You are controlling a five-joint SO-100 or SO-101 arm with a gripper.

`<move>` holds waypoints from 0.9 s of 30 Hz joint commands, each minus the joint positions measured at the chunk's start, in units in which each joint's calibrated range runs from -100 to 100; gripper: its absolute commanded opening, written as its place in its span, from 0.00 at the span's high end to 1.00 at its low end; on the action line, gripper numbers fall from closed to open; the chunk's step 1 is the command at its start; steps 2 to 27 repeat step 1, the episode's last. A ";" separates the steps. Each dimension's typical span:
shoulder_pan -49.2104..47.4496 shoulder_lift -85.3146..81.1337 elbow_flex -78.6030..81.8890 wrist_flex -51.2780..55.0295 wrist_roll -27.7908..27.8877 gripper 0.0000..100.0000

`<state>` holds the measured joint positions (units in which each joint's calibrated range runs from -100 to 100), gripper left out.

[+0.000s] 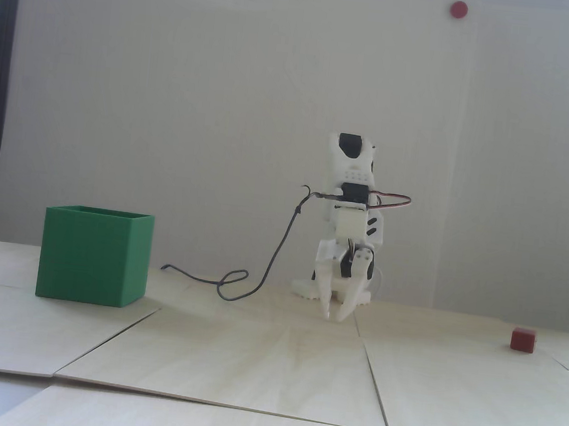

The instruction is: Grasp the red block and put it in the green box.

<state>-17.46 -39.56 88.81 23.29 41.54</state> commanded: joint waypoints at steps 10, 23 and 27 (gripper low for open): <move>-0.83 -0.27 0.19 -0.44 -0.15 0.98; -0.83 -0.27 0.19 -0.44 -0.15 0.98; -0.83 -0.27 0.19 -0.44 -0.15 0.98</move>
